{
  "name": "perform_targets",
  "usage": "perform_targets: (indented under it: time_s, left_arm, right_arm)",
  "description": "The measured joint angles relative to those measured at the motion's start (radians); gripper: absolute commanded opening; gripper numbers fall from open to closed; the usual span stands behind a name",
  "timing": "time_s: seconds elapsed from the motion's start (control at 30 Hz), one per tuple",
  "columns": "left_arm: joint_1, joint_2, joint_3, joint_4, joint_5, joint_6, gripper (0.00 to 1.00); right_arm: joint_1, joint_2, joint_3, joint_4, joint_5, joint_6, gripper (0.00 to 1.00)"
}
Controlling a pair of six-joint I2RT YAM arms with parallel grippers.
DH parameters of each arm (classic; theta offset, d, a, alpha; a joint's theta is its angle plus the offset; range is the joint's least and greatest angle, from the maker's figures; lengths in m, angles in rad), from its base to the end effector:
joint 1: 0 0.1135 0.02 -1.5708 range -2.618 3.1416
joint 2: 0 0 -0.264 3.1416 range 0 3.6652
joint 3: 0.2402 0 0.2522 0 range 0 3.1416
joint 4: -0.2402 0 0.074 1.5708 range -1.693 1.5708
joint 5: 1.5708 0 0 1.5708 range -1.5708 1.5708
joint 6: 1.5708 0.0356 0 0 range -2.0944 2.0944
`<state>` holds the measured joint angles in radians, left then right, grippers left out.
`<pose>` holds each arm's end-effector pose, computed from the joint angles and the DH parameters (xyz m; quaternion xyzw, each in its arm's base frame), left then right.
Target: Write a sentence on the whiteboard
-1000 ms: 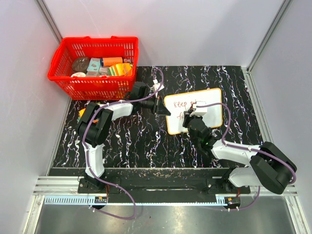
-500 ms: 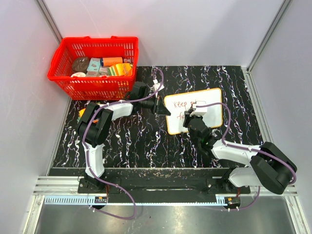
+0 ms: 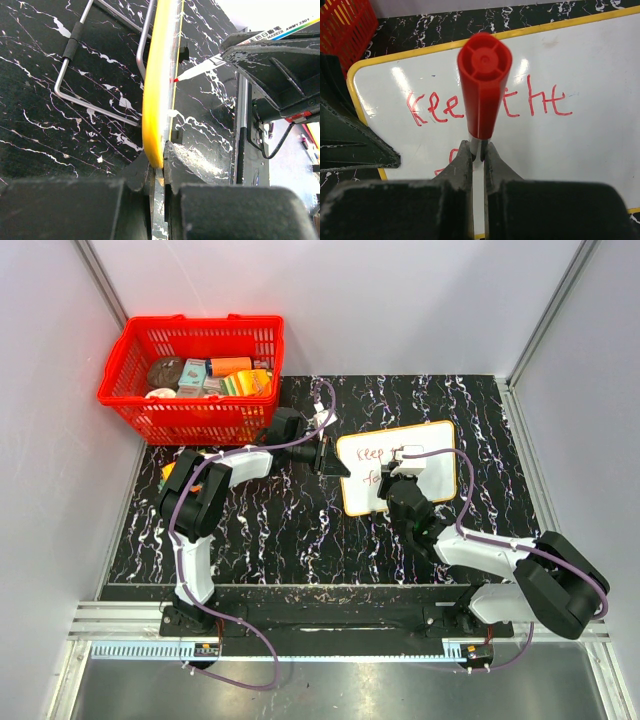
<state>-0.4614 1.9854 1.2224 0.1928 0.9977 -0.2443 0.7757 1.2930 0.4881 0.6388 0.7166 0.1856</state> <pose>0.3658 -0.2153 0.1788 0.3116 0.7411 -0.5395 0.2502 0.2021 0.1654 0.2157 0.0089 0.7498 0.0424 0.6602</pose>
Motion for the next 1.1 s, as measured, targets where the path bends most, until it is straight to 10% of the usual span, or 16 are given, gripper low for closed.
perform_targets:
  time_s: [1.1]
  left_arm:
    - [0.000, 0.000, 0.000, 0.000, 0.001, 0.000, 0.00]
  right_arm:
    - [-0.004, -0.032, -0.008, -0.060, -0.003, 0.047, 0.00]
